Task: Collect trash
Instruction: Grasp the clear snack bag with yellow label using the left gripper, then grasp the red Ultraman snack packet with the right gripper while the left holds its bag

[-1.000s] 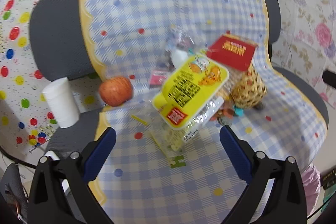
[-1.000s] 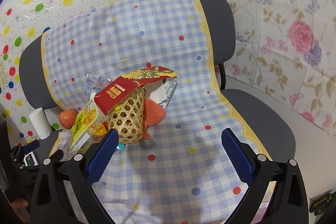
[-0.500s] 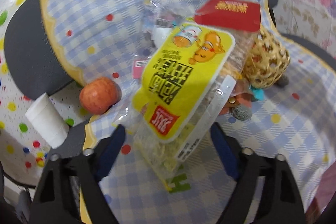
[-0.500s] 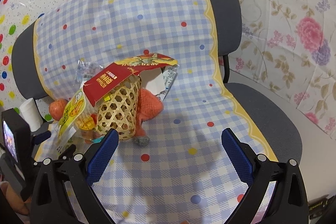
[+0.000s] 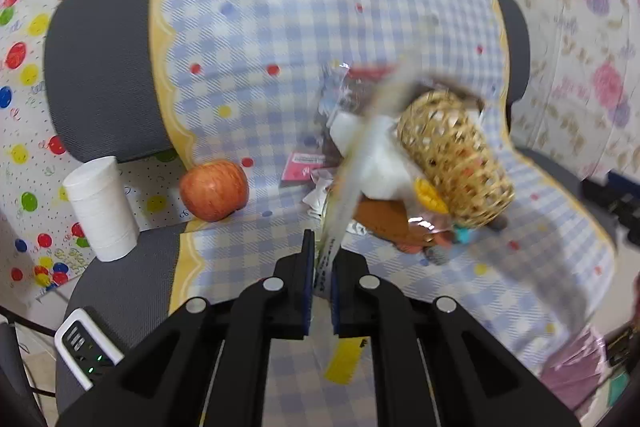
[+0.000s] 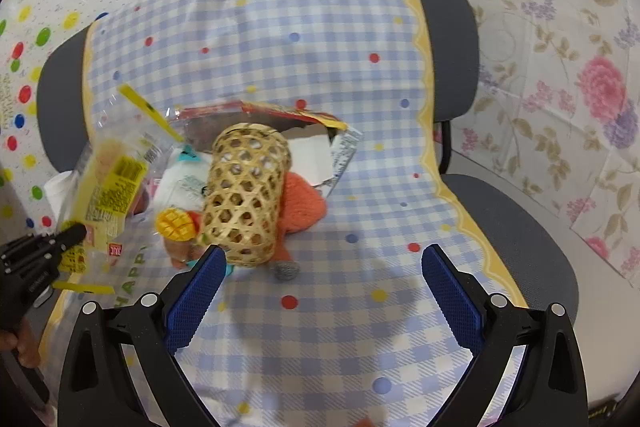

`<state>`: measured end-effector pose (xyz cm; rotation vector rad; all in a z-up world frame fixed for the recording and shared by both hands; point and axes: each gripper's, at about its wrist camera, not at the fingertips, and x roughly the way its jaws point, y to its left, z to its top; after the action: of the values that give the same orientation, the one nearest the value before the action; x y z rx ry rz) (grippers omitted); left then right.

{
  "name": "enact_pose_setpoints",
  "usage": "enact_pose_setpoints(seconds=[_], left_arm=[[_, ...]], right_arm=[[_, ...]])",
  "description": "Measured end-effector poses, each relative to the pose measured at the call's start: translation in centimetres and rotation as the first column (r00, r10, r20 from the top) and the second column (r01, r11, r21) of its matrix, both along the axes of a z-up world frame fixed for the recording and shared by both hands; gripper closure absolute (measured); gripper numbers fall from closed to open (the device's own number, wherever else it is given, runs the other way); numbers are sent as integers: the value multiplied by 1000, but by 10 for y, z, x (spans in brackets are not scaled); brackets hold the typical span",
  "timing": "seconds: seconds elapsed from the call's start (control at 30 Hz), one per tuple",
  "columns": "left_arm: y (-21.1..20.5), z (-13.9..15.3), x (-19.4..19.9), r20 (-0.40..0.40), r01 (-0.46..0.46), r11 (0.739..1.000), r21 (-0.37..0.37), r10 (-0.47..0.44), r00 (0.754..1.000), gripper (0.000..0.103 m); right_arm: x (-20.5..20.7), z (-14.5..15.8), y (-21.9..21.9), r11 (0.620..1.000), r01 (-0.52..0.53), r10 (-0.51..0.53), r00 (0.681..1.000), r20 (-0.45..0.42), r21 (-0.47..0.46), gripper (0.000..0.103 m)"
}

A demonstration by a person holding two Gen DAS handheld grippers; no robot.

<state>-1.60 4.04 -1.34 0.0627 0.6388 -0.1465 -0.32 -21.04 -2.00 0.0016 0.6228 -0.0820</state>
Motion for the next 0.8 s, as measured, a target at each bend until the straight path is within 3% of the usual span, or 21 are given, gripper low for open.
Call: enact_pose_setpoints(seconds=[0.3,0.33,0.37,0.4,0.43,0.53,0.63,0.73,0.8], left_arm=[[30,35,-24,85,-74,987,-140,87,993,98],[31,37,-22,92,-85,986,-143,99,991,98],[33,38,-20,94,-89,985,-147,104,990,98],[34,38,-17,94,-92,984,-151,107,990,98],[34,38,-15,95,-98,983,-153,114,989,98],[33,34,-5,83,-110,983,-150,124,989,98],[35,33,4,82,-115,983,-142,127,988,98],[34,32,15,81,-119,983,-137,131,988,98],[30,31,24,82,-123,985,-125,134,988,98]], right_arm=[[5,12,17,997,-72,71,996,56,19,12],[9,13,19,997,-80,79,995,57,16,16],[14,14,23,995,-94,93,994,57,14,36],[19,15,25,995,-98,97,994,54,16,44],[24,16,27,994,-104,103,993,55,18,44],[42,19,35,992,-128,128,990,54,-2,57],[64,21,34,990,-140,140,989,49,14,58],[87,21,25,988,-130,127,991,38,86,53],[104,21,20,981,-125,120,992,37,151,34]])
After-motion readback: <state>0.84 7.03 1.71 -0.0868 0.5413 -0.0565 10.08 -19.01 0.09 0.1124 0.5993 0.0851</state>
